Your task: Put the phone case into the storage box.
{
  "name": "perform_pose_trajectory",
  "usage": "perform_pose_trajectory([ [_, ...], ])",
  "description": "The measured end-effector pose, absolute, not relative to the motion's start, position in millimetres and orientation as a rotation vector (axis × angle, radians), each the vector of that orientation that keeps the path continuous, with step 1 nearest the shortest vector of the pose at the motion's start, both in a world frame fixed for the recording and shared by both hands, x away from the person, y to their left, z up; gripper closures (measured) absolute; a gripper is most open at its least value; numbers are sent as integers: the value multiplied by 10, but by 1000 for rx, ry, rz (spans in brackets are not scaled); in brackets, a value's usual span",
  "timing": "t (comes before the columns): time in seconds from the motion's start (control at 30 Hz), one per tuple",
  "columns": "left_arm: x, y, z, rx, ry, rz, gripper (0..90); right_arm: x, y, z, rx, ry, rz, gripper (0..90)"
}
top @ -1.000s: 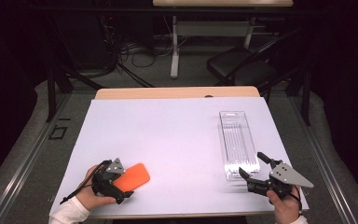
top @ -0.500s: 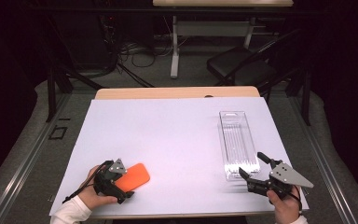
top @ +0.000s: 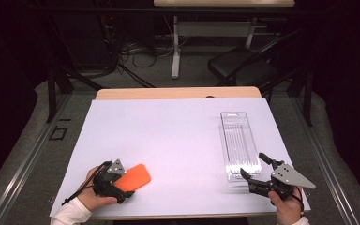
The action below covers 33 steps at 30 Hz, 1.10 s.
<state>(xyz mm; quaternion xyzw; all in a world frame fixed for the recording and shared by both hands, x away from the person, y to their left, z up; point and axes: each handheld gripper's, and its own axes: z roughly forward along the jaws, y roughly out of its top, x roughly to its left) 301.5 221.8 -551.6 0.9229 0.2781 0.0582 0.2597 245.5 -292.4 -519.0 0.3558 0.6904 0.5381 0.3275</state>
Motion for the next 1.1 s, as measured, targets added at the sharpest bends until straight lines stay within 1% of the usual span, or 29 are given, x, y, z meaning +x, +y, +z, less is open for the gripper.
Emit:
perform_pose_trajectory([
  [0.1,3015,2242,-5509,2489,749,161,152,2456,-2925,-5191,935,1808,1409,144],
  [0.7,3024,2236,-5494,2501,740,167,160,2457,-2925,-5191,931,1808,1406,144],
  [1.1,3044,2164,-5311,2490,762,139,161,2457,-2918,-5193,936,1811,1403,144],
])
